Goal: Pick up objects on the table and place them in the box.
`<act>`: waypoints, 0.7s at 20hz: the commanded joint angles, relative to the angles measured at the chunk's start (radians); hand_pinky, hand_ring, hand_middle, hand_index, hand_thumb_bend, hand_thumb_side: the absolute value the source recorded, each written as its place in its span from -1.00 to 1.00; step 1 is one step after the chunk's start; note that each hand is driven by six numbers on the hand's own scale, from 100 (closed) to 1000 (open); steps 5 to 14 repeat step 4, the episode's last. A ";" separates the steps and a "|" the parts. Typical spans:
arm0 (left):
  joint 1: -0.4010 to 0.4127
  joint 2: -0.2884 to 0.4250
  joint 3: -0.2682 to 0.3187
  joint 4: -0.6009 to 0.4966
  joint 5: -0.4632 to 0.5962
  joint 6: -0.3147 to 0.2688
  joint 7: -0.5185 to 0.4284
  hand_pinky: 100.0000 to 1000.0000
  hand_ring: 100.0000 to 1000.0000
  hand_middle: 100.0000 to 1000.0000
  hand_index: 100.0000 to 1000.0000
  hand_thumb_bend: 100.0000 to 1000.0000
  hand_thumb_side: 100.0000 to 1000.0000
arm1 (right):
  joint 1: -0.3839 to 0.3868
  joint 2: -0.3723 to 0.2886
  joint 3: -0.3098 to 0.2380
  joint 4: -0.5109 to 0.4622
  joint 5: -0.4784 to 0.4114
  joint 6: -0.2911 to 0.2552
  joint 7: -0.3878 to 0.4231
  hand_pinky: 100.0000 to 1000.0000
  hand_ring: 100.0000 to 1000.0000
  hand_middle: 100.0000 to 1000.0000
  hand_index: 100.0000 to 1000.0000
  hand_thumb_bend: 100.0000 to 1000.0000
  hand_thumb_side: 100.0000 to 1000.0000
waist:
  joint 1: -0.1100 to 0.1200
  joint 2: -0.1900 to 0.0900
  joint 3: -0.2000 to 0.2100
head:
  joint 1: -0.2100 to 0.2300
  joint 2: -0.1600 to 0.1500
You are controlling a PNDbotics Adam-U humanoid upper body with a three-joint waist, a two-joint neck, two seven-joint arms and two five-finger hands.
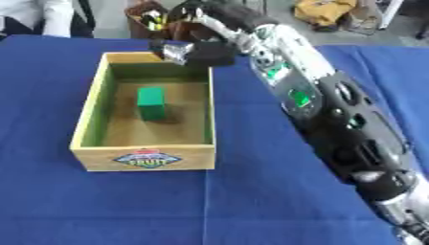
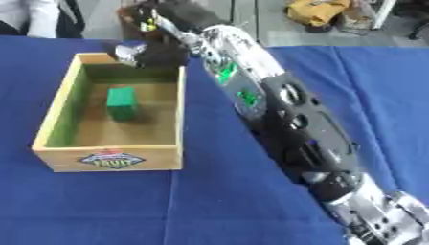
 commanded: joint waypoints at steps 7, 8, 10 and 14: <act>0.005 0.020 0.008 -0.017 -0.009 0.007 0.002 0.06 0.34 0.66 0.73 -1.00 0.92 | -0.006 -0.050 -0.047 -0.141 -0.106 0.093 -0.077 0.74 0.77 0.54 0.76 -1.00 0.82 | 0.012 -0.037 -0.016 | 0.032 0.022; 0.005 0.020 0.008 -0.017 -0.009 0.007 0.002 0.06 0.34 0.66 0.73 -1.00 0.92 | -0.006 -0.050 -0.047 -0.141 -0.106 0.093 -0.077 0.74 0.77 0.54 0.76 -1.00 0.82 | 0.012 -0.037 -0.016 | 0.032 0.022; 0.005 0.020 0.008 -0.017 -0.009 0.007 0.002 0.06 0.34 0.66 0.73 -1.00 0.92 | -0.006 -0.050 -0.047 -0.141 -0.106 0.093 -0.077 0.74 0.77 0.54 0.76 -1.00 0.82 | 0.012 -0.037 -0.016 | 0.032 0.022; 0.005 0.020 0.008 -0.017 -0.009 0.007 0.002 0.06 0.34 0.66 0.73 -1.00 0.92 | -0.006 -0.050 -0.047 -0.141 -0.106 0.093 -0.077 0.74 0.77 0.54 0.76 -1.00 0.82 | 0.012 -0.037 -0.016 | 0.032 0.022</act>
